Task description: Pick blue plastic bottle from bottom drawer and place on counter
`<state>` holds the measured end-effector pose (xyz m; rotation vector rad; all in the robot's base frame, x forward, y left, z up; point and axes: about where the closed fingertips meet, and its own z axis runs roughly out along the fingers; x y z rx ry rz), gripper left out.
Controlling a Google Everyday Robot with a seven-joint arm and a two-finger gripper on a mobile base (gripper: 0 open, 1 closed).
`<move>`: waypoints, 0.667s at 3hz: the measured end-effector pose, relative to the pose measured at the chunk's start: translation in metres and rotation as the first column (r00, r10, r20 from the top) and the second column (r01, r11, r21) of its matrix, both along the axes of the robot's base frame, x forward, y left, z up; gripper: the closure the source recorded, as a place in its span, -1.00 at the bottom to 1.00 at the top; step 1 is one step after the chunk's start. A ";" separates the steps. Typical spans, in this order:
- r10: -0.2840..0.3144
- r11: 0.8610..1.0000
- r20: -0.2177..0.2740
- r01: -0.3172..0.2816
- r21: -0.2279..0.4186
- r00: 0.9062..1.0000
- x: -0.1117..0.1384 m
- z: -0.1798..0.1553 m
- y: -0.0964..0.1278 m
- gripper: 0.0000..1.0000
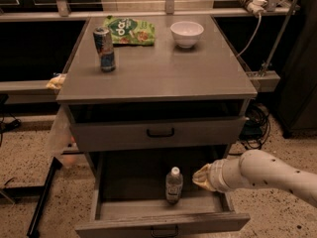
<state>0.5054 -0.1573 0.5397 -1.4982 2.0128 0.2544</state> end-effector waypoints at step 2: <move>0.025 0.996 -0.026 -0.023 0.081 0.999 0.003 -0.024 0.018 -0.74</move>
Offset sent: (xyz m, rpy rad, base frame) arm 0.0066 0.0253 -0.0359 0.1218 0.0361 0.0369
